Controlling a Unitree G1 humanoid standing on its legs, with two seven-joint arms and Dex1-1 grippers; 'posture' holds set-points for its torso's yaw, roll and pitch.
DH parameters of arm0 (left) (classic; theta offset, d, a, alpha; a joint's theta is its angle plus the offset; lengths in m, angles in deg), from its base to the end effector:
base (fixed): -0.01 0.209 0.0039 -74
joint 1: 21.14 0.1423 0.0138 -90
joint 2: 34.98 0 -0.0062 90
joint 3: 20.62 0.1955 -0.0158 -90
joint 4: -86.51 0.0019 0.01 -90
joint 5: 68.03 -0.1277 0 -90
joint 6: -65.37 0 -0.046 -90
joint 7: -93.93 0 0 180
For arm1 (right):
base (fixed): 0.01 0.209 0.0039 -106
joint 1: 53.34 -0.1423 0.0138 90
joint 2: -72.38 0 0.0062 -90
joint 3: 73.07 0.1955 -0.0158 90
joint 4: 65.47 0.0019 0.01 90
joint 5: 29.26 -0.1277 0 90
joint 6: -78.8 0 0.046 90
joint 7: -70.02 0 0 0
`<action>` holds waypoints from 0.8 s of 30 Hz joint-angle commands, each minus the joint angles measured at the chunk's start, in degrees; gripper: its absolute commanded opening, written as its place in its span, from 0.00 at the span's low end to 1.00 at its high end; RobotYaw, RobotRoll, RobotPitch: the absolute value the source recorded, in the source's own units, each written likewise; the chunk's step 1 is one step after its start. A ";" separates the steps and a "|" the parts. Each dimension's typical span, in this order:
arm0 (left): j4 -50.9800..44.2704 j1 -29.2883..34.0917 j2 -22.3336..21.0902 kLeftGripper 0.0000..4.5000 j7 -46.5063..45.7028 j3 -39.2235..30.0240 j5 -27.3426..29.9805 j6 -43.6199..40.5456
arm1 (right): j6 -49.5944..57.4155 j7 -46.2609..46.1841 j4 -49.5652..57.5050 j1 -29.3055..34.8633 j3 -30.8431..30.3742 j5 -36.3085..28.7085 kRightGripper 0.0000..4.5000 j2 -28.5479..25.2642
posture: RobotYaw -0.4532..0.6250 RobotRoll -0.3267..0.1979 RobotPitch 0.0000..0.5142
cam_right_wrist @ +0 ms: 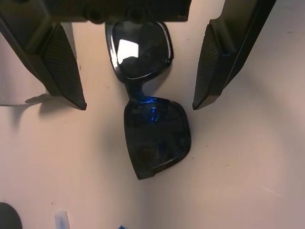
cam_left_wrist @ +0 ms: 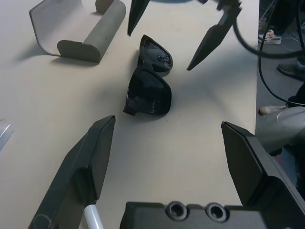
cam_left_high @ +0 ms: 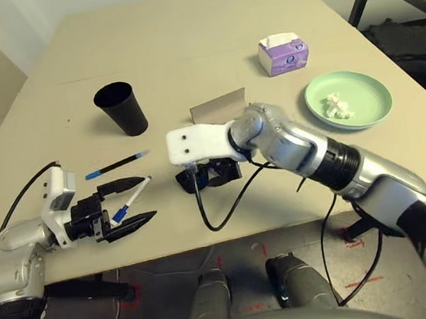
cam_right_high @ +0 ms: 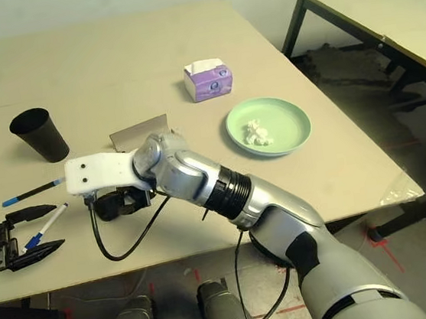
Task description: Organize and tidy the items on the table.
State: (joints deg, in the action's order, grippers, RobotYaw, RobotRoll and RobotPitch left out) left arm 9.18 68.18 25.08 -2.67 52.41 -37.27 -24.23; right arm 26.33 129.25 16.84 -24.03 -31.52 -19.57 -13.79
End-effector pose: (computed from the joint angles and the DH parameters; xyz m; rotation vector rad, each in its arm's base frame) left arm 0.1808 0.3575 0.1122 0.1986 0.1358 -1.0836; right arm 0.2894 -0.0123 0.1890 -1.1262 0.2723 1.4263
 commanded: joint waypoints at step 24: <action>-0.73 -0.60 0.52 1.00 -0.50 0.81 -0.15 -0.44 | -12.09 1.82 -11.38 2.72 0.71 9.01 0.29 3.86 | 0.44 0.62 0.25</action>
State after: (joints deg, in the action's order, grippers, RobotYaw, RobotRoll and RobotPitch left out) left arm 8.93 67.31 25.38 -3.04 52.57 -37.06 -24.62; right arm 14.32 130.25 5.96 -22.11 -31.05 -10.89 -10.23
